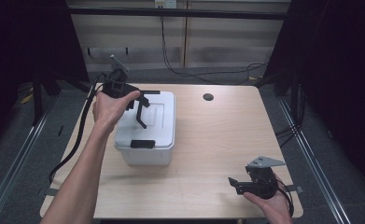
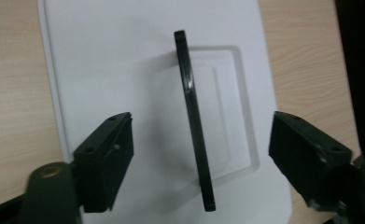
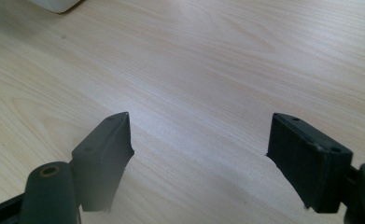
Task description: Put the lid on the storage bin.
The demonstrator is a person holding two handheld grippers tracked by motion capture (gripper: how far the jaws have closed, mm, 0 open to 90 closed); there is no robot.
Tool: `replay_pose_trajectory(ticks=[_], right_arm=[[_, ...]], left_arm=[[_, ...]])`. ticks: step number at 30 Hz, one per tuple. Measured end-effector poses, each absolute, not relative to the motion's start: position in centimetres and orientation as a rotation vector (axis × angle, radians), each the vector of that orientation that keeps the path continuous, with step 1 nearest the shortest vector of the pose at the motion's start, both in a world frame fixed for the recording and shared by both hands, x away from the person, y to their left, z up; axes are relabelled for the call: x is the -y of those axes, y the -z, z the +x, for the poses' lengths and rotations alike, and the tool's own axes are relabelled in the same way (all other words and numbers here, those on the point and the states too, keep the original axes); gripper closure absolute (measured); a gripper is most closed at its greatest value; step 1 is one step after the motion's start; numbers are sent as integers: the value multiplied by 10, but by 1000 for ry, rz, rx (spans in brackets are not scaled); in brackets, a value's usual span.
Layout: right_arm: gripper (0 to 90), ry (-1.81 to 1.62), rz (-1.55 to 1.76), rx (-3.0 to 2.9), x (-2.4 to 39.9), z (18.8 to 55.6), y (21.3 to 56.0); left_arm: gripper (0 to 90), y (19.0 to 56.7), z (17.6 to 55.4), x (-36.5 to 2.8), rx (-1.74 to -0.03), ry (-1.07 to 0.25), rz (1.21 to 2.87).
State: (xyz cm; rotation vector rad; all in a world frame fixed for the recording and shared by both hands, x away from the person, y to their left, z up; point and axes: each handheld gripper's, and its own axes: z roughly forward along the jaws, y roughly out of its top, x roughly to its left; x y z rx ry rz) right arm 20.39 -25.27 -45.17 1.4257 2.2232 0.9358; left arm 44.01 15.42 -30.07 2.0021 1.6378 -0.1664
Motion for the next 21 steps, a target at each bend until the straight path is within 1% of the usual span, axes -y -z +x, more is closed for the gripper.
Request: replay_pose_trajectory(ticks=[2, 5, 8, 11, 15, 17, 19, 21], right_arm=[[210, -934, 1426, -2223, 253, 204, 452], [210, -930, 1431, -2224, 252, 204, 452], [210, -929, 1431, -2224, 252, 204, 452], [210, -927, 1435, -2224, 252, 203, 451], [210, -923, 1431, -2224, 252, 203, 451], [210, -925, 1435, -2223, 252, 203, 451], [210, -923, 1434, -2223, 252, 203, 451], [210, -921, 1435, -2223, 252, 203, 451]], left_arm=[[163, 297, 439, -157, -1599, 169, 2009], [168, 292, 436, -162, -1601, 143, 1982], [168, 290, 435, -168, -1584, 140, 2008], [168, 291, 432, -176, -1562, 130, 1980], [168, 289, 426, -187, -1493, 88, 1973], [162, 290, 424, -194, -1441, 111, 1972], [163, 291, 421, -200, -1402, 107, 1969], [163, 292, 419, -206, -1386, 116, 1975]])
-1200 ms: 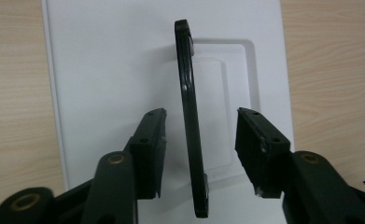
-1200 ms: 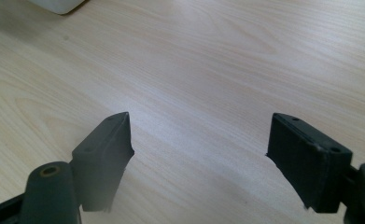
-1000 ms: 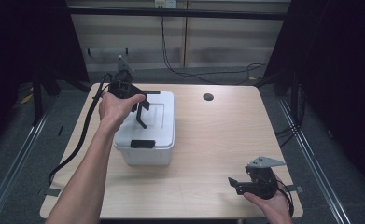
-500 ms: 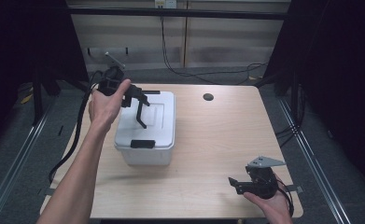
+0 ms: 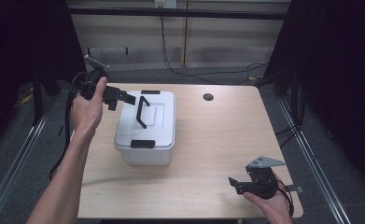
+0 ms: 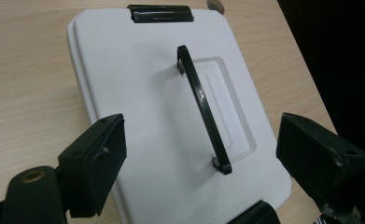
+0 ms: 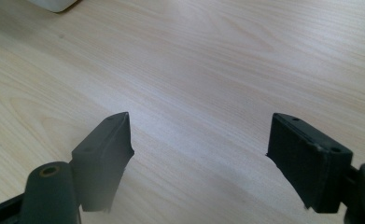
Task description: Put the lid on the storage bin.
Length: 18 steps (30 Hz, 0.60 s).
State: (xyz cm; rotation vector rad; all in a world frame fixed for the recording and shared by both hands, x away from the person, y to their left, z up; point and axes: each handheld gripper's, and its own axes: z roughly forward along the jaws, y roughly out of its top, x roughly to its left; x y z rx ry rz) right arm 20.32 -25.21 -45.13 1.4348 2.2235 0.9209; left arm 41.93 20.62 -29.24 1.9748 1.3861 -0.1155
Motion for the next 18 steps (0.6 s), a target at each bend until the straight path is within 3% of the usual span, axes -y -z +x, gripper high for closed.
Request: replay_pose_trajectory(ticks=[9, 18], right_arm=[[211, -914, 1433, -2225, 252, 204, 452], [210, -919, 1428, -2218, 253, 204, 452]], left_arm=[[165, 303, 403, -228, -1406, -31, 1974], [165, 311, 384, -254, -1291, -119, 1976]])
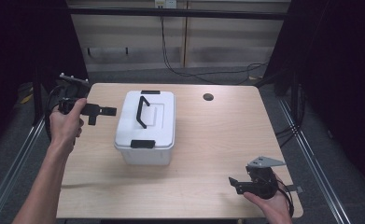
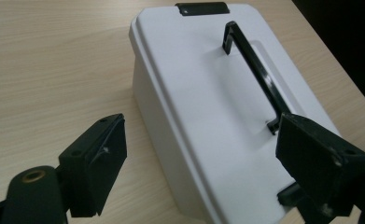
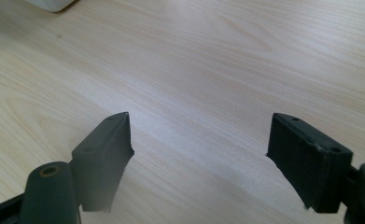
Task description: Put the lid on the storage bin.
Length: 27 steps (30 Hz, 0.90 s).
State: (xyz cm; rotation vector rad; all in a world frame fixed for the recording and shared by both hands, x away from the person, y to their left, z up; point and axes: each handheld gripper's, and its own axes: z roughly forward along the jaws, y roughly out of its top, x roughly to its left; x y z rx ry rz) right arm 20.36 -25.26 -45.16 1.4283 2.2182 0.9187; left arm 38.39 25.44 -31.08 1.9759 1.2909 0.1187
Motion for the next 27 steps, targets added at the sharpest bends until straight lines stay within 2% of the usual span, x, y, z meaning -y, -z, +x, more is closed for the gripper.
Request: replay_pose_trajectory(ticks=[3, 12, 16, 27], right_arm=[[210, -916, 1440, -2215, 252, 203, 451], [210, -915, 1444, -2211, 253, 203, 451], [210, -915, 1442, -2209, 253, 203, 451], [210, -918, 1449, -2205, 254, 203, 451]], left_arm=[[165, 318, 379, -262, -1287, -149, 1964], [178, 340, 362, -290, -1295, -128, 1921], [214, 342, 352, -297, -1285, -151, 1948], [213, 370, 321, -321, -1282, -190, 1945]])
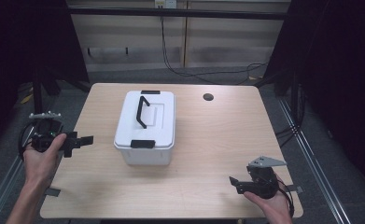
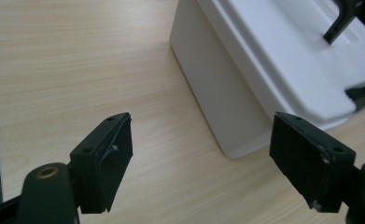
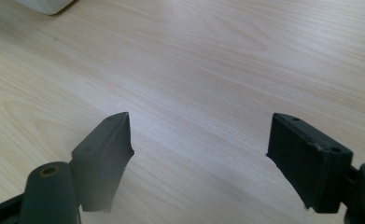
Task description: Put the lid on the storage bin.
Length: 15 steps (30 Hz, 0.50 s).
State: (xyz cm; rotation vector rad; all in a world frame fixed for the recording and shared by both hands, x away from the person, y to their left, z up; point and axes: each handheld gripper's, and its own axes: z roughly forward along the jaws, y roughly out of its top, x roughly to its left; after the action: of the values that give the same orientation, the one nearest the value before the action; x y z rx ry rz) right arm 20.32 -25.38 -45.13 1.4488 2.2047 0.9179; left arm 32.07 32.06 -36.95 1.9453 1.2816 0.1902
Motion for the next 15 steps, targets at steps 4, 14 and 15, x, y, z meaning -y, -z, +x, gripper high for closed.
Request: replay_pose_trajectory(ticks=[4, 14, 15], right_arm=[[210, -916, 1456, -2201, 254, 203, 451], [210, -915, 1453, -2196, 255, 202, 451], [210, -915, 1452, -2195, 255, 202, 451]], left_arm=[[203, 385, 309, -325, -1290, -193, 1964], [197, 408, 285, -331, -1249, -251, 1977], [197, 410, 281, -331, -1233, -264, 1976]])
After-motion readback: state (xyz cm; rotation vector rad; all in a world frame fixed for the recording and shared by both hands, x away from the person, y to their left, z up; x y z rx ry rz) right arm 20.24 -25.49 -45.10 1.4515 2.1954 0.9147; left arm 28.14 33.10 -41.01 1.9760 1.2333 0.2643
